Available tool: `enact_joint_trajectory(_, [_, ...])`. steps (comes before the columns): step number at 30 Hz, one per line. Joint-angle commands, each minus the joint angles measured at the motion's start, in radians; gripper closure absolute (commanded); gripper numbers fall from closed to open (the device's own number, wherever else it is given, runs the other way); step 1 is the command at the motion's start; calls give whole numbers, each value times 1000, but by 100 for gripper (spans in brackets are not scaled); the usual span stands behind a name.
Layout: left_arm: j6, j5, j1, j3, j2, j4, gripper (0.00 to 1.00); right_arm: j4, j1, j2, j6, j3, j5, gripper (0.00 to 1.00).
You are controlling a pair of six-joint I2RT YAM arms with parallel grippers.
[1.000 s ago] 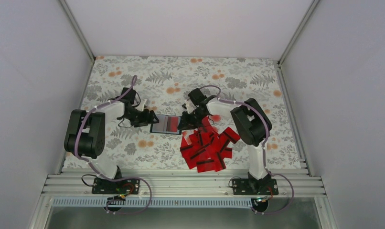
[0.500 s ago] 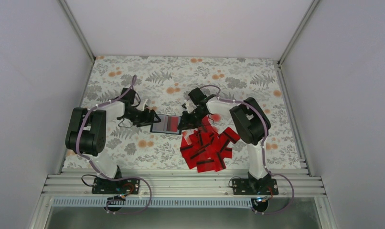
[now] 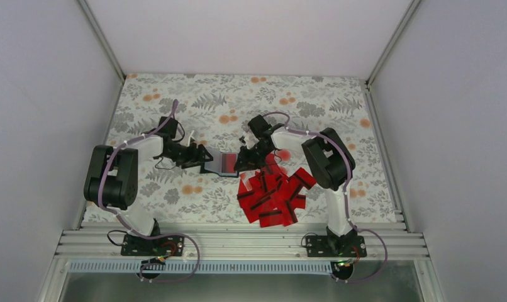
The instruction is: Put the credit cards into the card holder
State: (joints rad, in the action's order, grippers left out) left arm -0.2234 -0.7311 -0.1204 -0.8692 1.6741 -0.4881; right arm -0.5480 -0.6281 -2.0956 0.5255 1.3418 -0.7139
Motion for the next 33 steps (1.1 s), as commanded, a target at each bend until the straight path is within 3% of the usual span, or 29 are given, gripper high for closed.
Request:
enact_joint_trajectory(1, [-17, -59, -6, -13, -28, 6, 28, 19, -9, -71, -19, 2, 76, 82])
enact_joint_trajectory(33, [-51, -113, -78, -124, -17, -32, 29, 33, -10, -83, -8, 25, 68, 83])
